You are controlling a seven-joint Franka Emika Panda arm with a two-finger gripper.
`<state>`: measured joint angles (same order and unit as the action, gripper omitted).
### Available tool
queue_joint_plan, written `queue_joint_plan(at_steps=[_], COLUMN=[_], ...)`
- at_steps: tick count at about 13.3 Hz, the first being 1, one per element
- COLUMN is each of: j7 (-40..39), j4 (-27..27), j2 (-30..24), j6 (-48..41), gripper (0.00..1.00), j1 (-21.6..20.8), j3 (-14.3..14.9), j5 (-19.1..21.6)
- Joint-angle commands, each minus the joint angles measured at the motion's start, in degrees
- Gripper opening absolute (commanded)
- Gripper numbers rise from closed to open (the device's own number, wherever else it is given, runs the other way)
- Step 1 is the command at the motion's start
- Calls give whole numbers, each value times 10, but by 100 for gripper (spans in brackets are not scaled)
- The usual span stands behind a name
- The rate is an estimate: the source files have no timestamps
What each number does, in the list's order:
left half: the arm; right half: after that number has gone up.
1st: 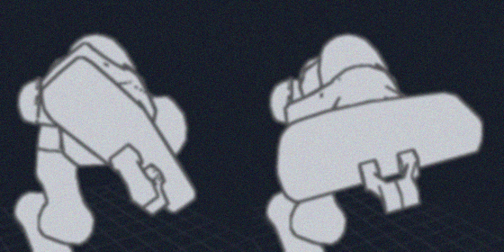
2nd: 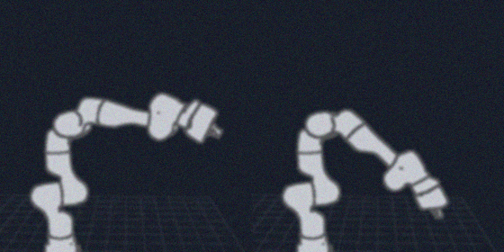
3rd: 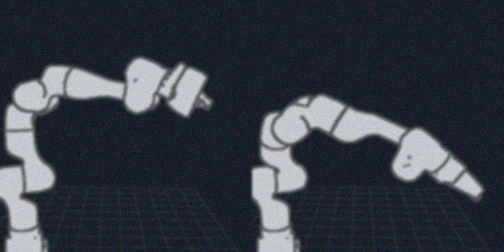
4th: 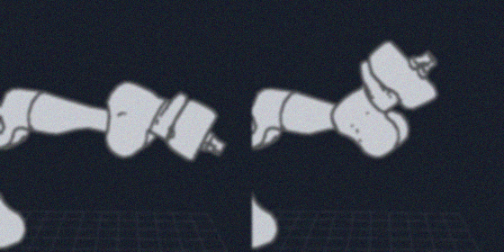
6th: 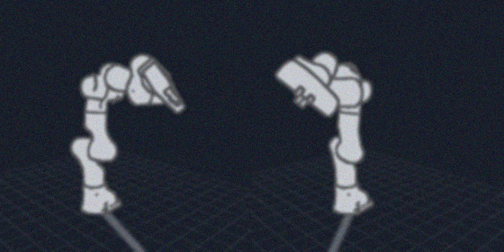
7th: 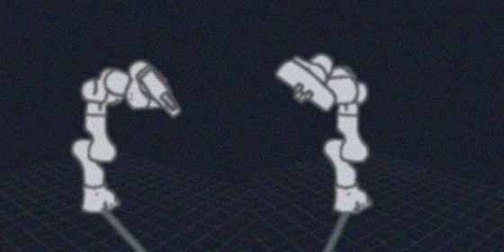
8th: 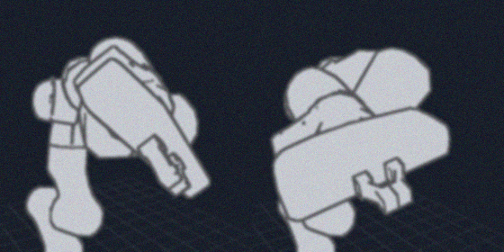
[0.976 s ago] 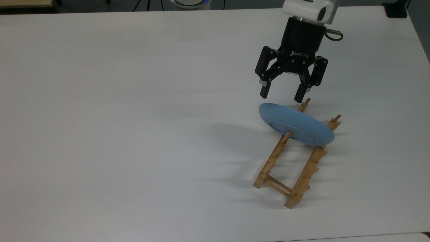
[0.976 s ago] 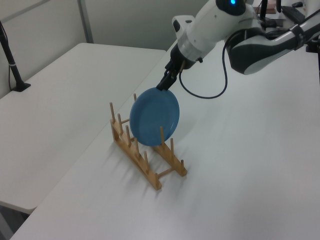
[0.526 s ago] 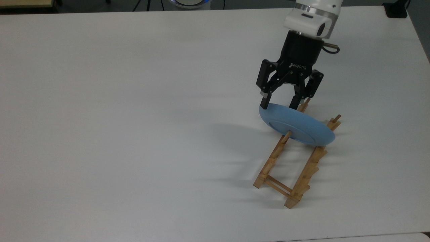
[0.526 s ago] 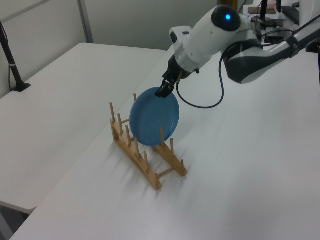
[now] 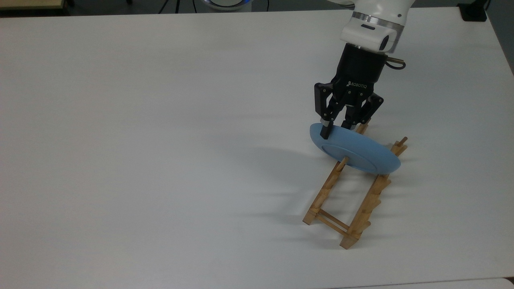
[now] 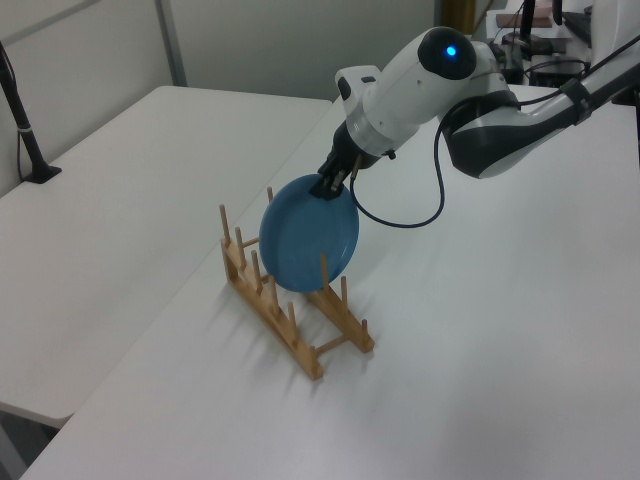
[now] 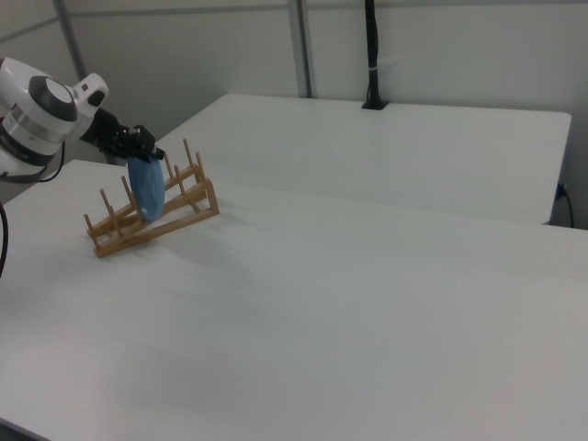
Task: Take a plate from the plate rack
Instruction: 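Lower the gripper and close it on the blue plate's rim, then lift the blue plate up out of the wooden rack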
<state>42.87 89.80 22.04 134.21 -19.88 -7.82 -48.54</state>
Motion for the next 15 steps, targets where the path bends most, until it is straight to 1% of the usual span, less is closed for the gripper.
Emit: queue_joint_plan(at_steps=[1,3,4,6,9,12,13,14,15], j7=[15,15,15,14,14,17,18,18,13], j4=[-6,-6,-5,-6,-6,-5,-2,2,12], j2=[3,-2,-2,-4,-15,-41,-54,-69,-95], j6=[12,12,11,11,11,10,8,4,2], gripper=[13,8,5,2,1,1,1,1,1], j1=[-2,-3,-3,-2,-2,3,5,7,24], j3=[-2,-2,-3,-3,-5,-7,-10,-11,-11], j5=[-16,-16,-22,-27,-25,-17,-5,25,86])
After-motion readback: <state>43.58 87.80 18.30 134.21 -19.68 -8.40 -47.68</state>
